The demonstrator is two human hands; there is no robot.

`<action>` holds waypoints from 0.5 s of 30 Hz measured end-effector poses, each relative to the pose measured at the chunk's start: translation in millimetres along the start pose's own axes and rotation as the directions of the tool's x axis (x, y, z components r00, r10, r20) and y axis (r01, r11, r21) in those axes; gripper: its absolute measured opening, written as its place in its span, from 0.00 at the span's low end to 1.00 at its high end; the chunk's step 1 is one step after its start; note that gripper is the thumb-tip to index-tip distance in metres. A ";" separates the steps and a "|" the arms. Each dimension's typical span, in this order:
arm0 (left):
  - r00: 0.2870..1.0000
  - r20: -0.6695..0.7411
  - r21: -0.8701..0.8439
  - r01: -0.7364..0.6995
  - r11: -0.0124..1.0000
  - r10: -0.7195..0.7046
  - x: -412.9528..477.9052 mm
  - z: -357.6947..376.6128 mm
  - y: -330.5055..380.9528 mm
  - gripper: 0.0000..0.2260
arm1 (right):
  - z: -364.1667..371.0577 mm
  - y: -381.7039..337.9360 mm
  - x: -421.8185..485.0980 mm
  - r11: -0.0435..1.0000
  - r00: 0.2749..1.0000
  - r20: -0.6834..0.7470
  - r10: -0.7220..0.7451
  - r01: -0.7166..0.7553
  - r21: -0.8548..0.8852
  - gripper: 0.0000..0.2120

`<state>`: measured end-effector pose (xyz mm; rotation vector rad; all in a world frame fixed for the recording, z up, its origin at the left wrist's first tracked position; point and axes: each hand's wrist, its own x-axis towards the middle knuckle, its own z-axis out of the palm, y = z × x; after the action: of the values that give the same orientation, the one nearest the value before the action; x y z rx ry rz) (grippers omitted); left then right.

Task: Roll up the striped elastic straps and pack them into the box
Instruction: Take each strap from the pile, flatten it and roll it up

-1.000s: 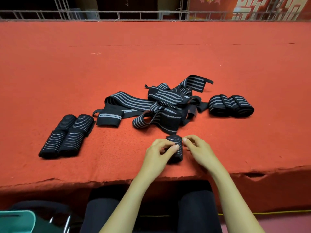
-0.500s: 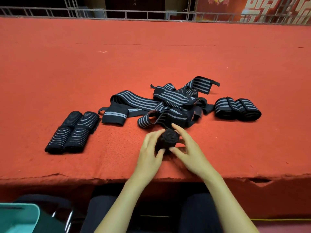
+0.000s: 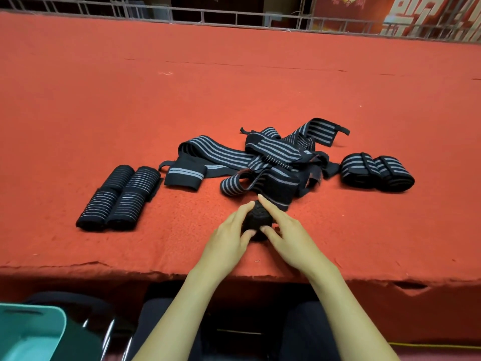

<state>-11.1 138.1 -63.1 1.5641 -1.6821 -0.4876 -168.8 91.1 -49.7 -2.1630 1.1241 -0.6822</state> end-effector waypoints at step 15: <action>0.970 -0.186 -0.476 0.048 0.878 -0.154 -8.7 -37.7 -15.7 0.21 | 25.4 -46.7 16.4 0.955 0.996 -0.088 -0.001 0.027 0.295 0.25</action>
<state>27.0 152.1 -53.3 1.2938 -1.2030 -0.6923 -118.3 105.6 -31.4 -1.9031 0.9807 -0.8986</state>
